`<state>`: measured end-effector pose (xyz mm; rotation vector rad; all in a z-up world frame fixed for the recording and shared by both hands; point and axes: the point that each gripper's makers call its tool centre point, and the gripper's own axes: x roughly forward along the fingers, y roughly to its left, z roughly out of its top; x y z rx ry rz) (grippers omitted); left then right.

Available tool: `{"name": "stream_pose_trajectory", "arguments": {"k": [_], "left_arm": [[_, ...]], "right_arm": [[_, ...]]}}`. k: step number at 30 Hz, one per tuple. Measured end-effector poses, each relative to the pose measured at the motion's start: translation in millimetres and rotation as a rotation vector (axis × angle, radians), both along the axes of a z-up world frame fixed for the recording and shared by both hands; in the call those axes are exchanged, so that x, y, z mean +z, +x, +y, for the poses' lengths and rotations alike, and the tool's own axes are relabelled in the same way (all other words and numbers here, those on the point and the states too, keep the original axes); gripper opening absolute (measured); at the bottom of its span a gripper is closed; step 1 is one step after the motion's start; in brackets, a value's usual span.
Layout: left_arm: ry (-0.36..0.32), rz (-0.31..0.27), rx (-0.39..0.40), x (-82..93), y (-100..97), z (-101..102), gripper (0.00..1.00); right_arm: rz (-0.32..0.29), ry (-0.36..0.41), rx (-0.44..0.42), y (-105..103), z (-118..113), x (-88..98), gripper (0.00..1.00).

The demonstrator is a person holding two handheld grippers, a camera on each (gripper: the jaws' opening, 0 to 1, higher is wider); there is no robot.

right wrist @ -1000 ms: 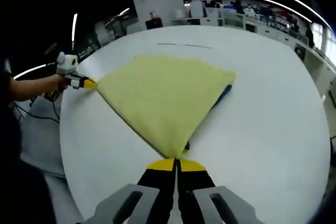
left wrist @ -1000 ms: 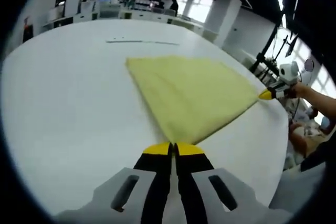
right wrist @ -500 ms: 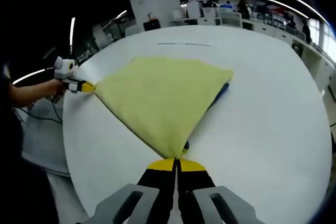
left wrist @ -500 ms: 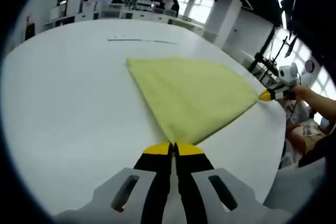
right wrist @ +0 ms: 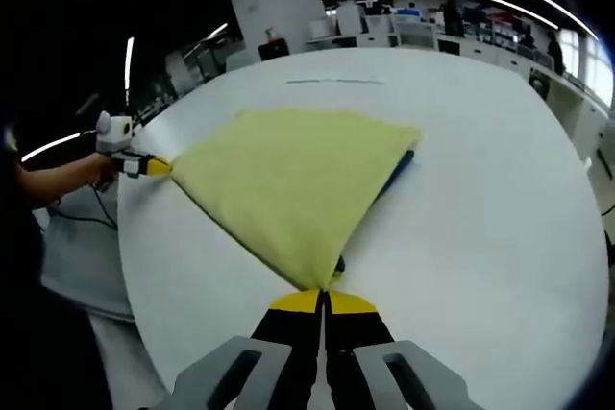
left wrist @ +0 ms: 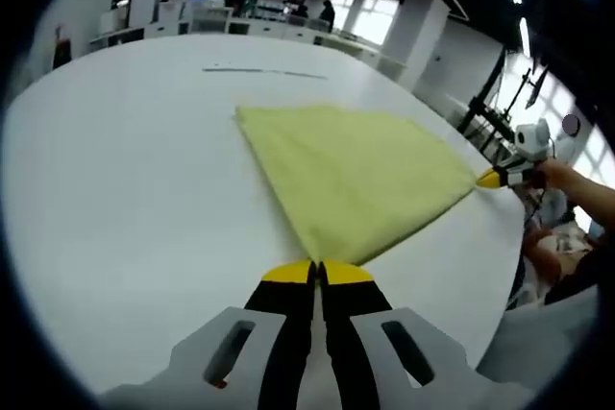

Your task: Fold the garment on the visible template until the final outline fits inside the template.

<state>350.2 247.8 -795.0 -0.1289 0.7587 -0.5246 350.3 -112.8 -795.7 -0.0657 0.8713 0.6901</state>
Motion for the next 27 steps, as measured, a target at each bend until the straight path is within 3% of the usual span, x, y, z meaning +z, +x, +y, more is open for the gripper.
{"name": "stream_pose_trajectory", "arguments": {"k": [18,21,24,27], "left_arm": [[-0.013,-0.008,0.065,-0.1,-3.6,4.0,0.01],[-0.006,-0.024,0.076,3.4,-2.5,6.7,0.03],[-0.006,-0.040,0.082,8.2,-0.2,9.5,0.08],[-0.011,-0.048,0.079,12.7,1.9,9.3,0.15]], "right_arm": [[-0.018,0.010,-0.024,-3.6,1.0,0.2,0.00],[-0.010,0.038,-0.074,-0.4,0.8,3.7,0.00],[-0.005,0.047,-0.069,-1.2,3.5,7.0,0.00],[-0.015,0.055,-0.073,1.0,6.1,11.9,0.07]]}}
